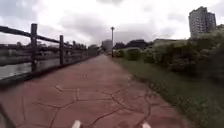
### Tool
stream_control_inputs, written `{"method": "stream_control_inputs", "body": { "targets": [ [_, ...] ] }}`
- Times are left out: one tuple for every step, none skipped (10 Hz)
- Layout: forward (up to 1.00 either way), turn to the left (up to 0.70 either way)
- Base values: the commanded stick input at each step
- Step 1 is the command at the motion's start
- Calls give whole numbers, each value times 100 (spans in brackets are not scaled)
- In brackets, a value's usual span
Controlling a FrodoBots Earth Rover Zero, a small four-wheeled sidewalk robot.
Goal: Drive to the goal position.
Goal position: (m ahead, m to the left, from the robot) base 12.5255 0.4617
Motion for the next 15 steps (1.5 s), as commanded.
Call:
{"method": "stream_control_inputs", "body": {
  "targets": [
    [85,10],
    [85,10],
    [85,10],
    [85,10],
    [85,10],
    [85,10],
    [85,10],
    [85,10],
    [85,10],
    [85,10],
    [85,10],
    [85,-24],
    [85,-24],
    [85,-24],
    [85,-24]
  ]
}}
